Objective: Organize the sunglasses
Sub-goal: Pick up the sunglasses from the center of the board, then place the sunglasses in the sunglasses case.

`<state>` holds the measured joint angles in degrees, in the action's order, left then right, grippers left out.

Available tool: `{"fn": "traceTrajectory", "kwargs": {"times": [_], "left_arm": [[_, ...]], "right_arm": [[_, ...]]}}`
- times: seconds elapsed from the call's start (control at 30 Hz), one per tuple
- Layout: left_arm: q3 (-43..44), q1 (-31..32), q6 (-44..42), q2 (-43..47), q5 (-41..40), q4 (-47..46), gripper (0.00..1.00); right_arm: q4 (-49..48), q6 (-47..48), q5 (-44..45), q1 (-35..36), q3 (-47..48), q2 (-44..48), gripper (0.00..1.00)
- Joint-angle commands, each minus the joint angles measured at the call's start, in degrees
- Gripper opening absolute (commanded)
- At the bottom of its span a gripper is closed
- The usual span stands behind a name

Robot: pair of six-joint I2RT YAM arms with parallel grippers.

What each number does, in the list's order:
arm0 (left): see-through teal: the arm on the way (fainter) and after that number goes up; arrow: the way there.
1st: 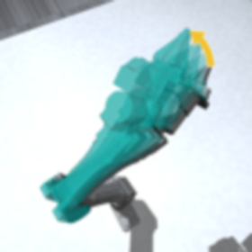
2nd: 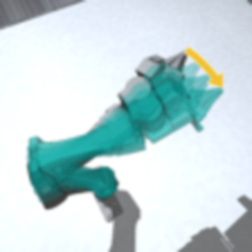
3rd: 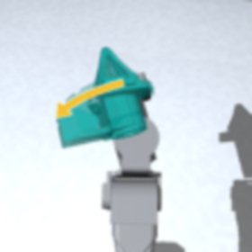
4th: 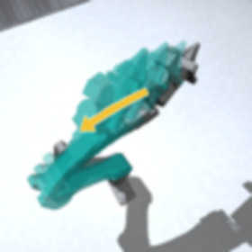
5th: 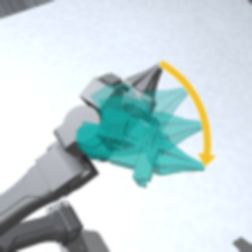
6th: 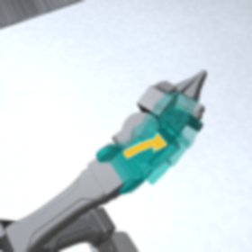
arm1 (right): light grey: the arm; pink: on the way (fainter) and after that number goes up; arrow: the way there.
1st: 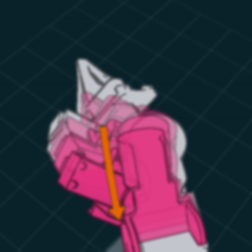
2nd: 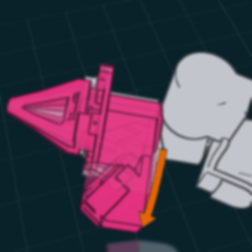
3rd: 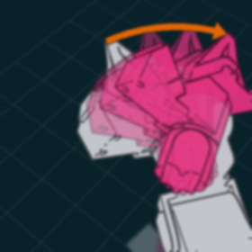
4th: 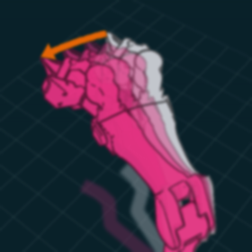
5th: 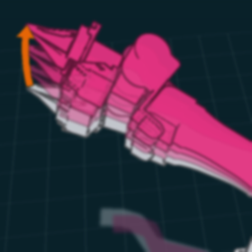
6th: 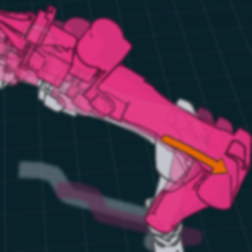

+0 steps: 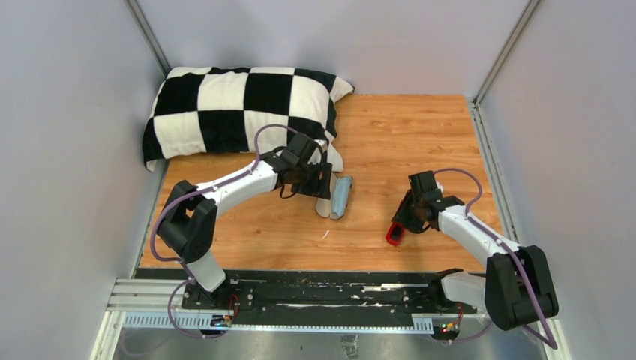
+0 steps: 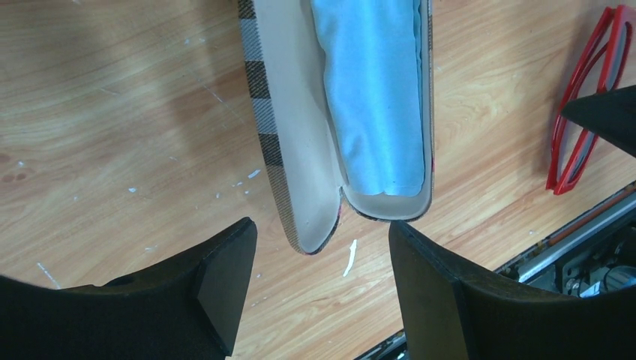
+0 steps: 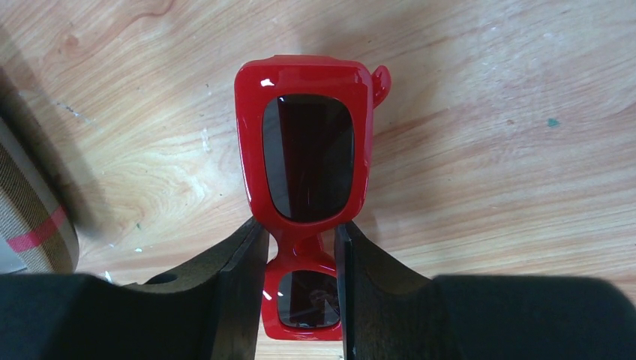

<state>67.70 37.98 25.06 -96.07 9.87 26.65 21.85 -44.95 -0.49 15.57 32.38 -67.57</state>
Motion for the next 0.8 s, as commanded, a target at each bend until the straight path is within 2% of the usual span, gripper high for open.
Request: {"fn": "traceTrajectory", "kwargs": {"times": [0.0, 0.33, 0.77], "left_arm": [[-0.5, -1.8, 0.1, 1.6, -1.1, 0.6, 0.7], [-3.6, -5.2, 2.0, 3.3, -2.2, -0.1, 0.7], [-6.4, -6.9, 3.0, 4.2, -2.0, -1.0, 0.7]], "right_arm": [[1.7, 2.1, -2.1, 0.3, 1.2, 1.3, 0.0], [3.7, 1.8, -1.1, 8.7, 8.7, 1.6, 0.0], [2.2, 2.2, 0.5, 19.8, 21.8, -10.0, 0.0]]}}
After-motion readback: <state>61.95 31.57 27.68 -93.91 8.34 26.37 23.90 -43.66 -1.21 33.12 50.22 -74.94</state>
